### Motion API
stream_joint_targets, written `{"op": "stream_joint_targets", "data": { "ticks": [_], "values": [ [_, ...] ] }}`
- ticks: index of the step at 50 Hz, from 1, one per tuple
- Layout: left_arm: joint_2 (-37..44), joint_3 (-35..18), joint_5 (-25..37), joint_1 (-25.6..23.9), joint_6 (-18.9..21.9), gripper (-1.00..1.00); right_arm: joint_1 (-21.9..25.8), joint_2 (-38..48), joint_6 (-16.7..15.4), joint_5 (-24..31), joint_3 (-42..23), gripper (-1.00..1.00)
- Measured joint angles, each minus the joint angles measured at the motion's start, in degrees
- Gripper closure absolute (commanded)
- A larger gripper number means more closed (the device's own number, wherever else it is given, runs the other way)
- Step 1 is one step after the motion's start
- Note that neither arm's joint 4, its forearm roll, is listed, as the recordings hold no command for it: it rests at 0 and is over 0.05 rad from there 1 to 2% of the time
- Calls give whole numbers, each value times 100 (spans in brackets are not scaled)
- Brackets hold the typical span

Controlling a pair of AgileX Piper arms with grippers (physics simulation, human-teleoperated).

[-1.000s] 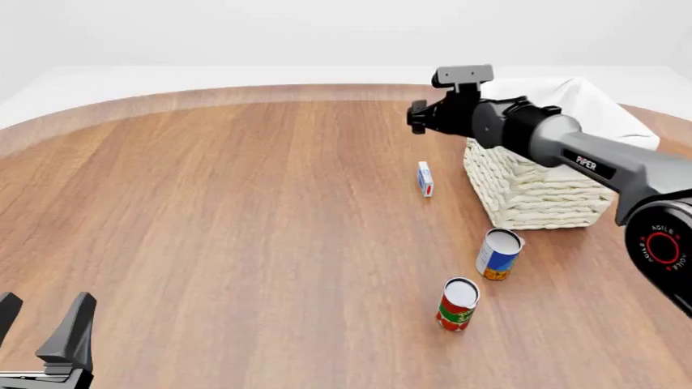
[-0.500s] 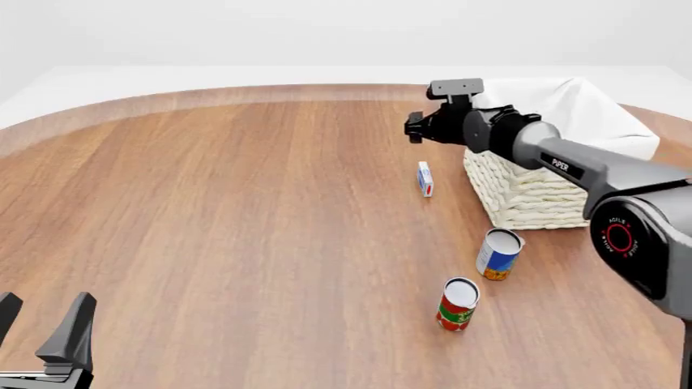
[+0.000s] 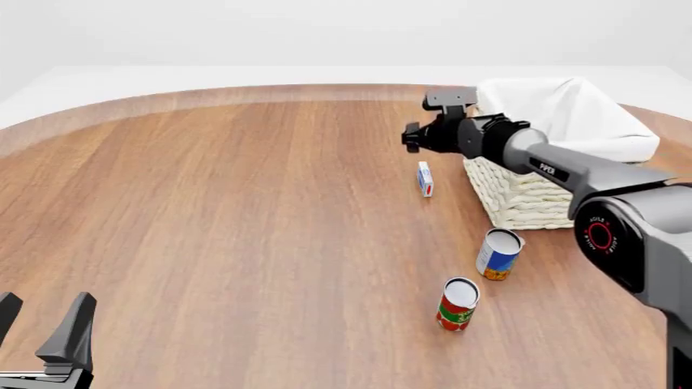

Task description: Pick up the alphabet soup and the cream cheese box, and put them in the basket.

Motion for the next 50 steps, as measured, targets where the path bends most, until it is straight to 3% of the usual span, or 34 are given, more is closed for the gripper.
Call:
{"op": "stream_joint_targets", "data": {
  "ticks": [50],
  "values": [
    [0, 0, 0, 0, 0, -100, -42, 811, 96, 193, -405, -100]
  ]
}}
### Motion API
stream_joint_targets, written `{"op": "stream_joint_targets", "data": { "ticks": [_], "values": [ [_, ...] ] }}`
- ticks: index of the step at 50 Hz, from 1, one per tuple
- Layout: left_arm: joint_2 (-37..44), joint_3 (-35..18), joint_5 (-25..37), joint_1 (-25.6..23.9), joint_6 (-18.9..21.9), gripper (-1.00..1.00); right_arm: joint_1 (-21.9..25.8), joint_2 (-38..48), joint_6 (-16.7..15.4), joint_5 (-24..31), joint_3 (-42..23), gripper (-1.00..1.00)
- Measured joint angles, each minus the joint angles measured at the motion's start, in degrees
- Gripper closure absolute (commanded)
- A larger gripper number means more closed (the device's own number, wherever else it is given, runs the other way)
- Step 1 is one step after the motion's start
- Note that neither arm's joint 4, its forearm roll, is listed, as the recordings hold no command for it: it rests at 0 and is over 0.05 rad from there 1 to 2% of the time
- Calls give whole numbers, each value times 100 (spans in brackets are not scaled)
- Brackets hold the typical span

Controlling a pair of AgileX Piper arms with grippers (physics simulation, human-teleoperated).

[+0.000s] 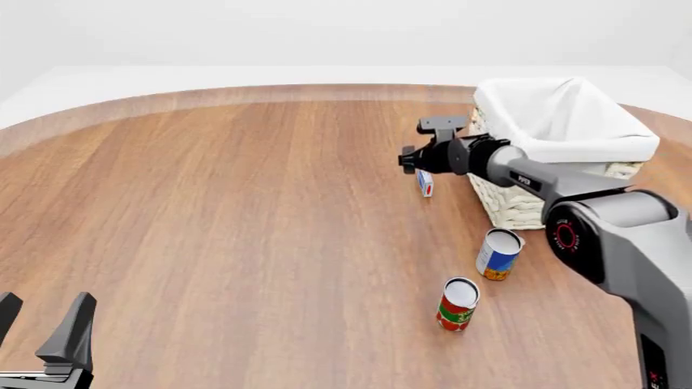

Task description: Pick up the alphabet soup and the cream cheese box, and put them in the basket.

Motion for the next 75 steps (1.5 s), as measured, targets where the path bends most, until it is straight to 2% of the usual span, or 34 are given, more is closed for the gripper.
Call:
{"op": "stream_joint_targets", "data": {
  "ticks": [33, 34, 51, 75],
  "values": [
    [0, 0, 0, 0, 0, -100, -2, 421, -16, 43, -104, -100],
    [0, 0, 0, 0, 0, -100, -1, 430, -17, 46, -105, 100],
    [0, 0, 0, 0, 0, -100, -36, 373, -8, -7, -33, 100],
    [0, 0, 0, 0, 0, -100, 187, -418, 193, -307, 749, 100]
  ]
}}
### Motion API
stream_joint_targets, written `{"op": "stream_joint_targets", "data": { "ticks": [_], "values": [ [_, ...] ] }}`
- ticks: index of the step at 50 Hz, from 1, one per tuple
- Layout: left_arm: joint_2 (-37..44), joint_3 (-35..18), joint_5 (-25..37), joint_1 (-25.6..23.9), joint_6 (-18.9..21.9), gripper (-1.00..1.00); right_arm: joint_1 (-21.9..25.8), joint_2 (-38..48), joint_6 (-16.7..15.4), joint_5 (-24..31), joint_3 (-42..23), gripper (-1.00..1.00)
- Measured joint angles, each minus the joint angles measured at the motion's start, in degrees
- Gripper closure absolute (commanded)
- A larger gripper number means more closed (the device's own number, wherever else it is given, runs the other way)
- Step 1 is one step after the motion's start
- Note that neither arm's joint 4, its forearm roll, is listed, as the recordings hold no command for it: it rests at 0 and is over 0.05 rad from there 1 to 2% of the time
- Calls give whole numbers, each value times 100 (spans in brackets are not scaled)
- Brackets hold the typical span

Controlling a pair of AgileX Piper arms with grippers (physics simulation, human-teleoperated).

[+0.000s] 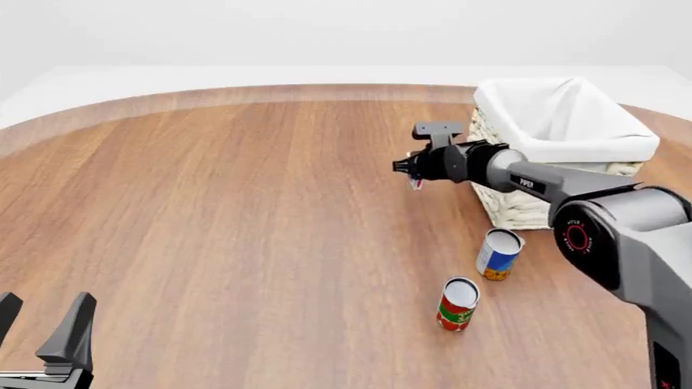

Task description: Pick up the alphabet soup and the cream cheese box, and put them in the basket.

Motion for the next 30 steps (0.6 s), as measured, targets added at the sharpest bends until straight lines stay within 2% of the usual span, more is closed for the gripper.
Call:
{"op": "stream_joint_targets", "data": {
  "ticks": [30],
  "values": [
    [0, 0, 0, 0, 0, -100, 161, -1418, 360, -425, 1324, 100]
  ]
}}
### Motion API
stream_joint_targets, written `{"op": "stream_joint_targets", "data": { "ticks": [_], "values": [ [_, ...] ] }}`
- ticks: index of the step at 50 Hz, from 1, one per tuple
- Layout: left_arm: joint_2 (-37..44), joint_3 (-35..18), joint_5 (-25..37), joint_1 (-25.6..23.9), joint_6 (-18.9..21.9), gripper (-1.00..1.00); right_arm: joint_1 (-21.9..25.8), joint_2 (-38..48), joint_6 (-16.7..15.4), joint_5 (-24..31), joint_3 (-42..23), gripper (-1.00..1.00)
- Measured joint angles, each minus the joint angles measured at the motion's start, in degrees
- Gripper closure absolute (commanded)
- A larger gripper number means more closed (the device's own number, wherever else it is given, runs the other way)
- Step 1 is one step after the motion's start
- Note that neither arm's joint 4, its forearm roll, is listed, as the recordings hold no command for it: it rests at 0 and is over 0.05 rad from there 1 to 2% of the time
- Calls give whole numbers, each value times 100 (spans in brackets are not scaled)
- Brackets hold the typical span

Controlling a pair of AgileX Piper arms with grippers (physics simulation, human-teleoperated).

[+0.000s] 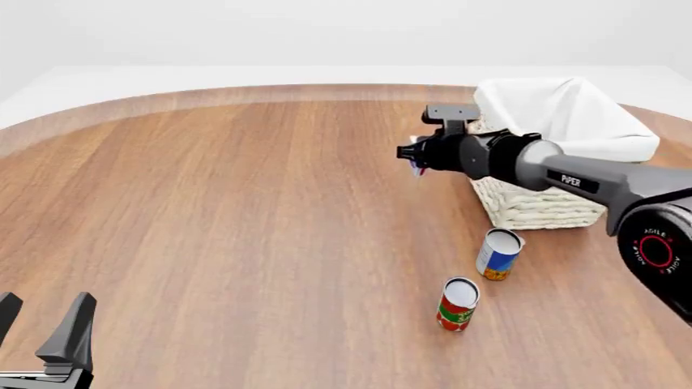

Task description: Pick up the alphabet soup and the cream cheese box, and put them in the basket.

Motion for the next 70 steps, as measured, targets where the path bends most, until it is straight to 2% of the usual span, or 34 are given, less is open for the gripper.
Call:
{"op": "stream_joint_targets", "data": {
  "ticks": [18, 36, 55, 70],
  "values": [
    [0, 0, 0, 0, 0, -100, 134, -1025, 225, -294, 978, 100],
    [0, 0, 0, 0, 0, -100, 206, -2102, 35, -438, 1769, 100],
    [0, 0, 0, 0, 0, -100, 210, -3197, 5, -375, 2356, 100],
    [0, 0, 0, 0, 0, -100, 144, -3833, 8, -231, 2519, 100]
  ]
}}
